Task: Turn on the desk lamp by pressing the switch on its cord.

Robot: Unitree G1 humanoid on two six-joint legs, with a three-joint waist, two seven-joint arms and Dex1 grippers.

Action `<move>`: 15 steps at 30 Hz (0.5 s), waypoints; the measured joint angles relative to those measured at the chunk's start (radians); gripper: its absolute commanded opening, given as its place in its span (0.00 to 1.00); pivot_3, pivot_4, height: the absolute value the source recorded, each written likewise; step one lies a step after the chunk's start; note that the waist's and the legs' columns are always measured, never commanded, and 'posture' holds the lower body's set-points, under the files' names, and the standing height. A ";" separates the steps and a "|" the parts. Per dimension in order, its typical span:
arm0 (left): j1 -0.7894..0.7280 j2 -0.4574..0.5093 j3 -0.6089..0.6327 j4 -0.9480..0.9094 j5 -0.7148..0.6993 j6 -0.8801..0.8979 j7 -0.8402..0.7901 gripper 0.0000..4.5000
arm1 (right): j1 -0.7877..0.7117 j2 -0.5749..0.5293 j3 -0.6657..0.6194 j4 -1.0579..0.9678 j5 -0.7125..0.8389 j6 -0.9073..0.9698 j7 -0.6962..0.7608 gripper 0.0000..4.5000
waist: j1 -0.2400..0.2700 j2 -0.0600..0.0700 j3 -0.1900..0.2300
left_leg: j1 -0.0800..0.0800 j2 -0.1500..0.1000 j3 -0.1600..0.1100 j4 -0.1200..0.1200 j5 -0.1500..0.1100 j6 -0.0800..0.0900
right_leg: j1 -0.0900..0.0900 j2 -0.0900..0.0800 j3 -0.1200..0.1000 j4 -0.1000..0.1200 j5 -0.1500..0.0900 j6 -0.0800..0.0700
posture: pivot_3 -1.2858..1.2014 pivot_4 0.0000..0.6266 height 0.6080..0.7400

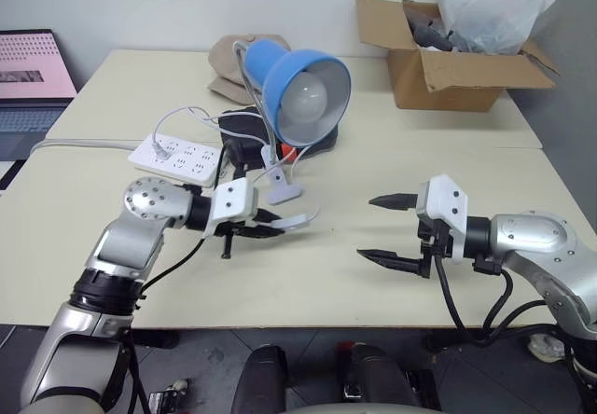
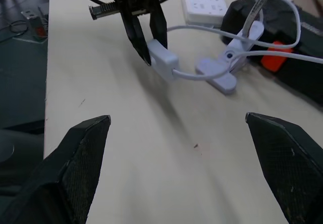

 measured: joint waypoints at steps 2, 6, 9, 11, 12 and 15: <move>-0.014 -0.010 -0.027 -0.007 0.011 0.031 0.005 0.09 | -0.067 0.013 0.039 0.012 -0.013 0.023 -0.009 1.00 | -0.004 0.000 0.000 | 0.000 0.001 0.000 0.000 0.000 0.000 | 0.000 0.001 0.000 0.000 0.000 0.000 | 0.52 0.24 1.00; -0.029 -0.044 -0.077 -0.014 0.052 0.040 0.033 0.09 | -0.187 0.046 0.140 0.046 -0.059 0.036 -0.021 1.00 | -0.002 0.000 0.000 | 0.000 0.001 -0.001 0.000 0.000 0.000 | 0.000 0.002 -0.001 0.001 0.000 -0.001 | 0.52 0.24 1.00; -0.029 -0.045 -0.080 -0.014 0.072 0.041 0.051 0.09 | -0.214 0.067 0.192 0.079 -0.082 0.043 -0.022 1.00 | -0.002 0.000 0.000 | 0.000 0.001 0.000 0.000 0.000 0.000 | 0.000 0.001 0.000 0.000 0.000 -0.001 | 0.52 0.24 1.00; -0.030 -0.048 -0.084 -0.014 0.078 0.042 0.061 0.09 | -0.248 0.086 0.242 0.101 -0.110 0.049 -0.017 1.00 | -0.001 0.000 0.000 | 0.000 0.001 0.000 0.000 0.000 0.000 | 0.000 0.001 0.000 0.000 0.000 -0.001 | 0.52 0.24 1.00; -0.030 -0.053 -0.088 -0.015 0.079 0.043 0.066 0.09 | -0.272 0.100 0.281 0.119 -0.129 0.047 -0.010 1.00 | -0.001 0.000 0.000 | 0.000 0.001 0.000 0.000 0.000 0.000 | 0.000 0.001 0.000 0.000 0.000 -0.001 | 0.52 0.24 1.00; -0.028 -0.055 -0.096 -0.015 0.084 0.044 0.068 0.09 | -0.284 0.131 0.347 0.166 -0.174 0.031 0.002 1.00 | 0.002 0.000 0.000 | -0.001 0.001 0.000 0.000 0.000 0.000 | 0.000 0.001 0.000 0.000 0.000 -0.001 | 0.52 0.24 1.00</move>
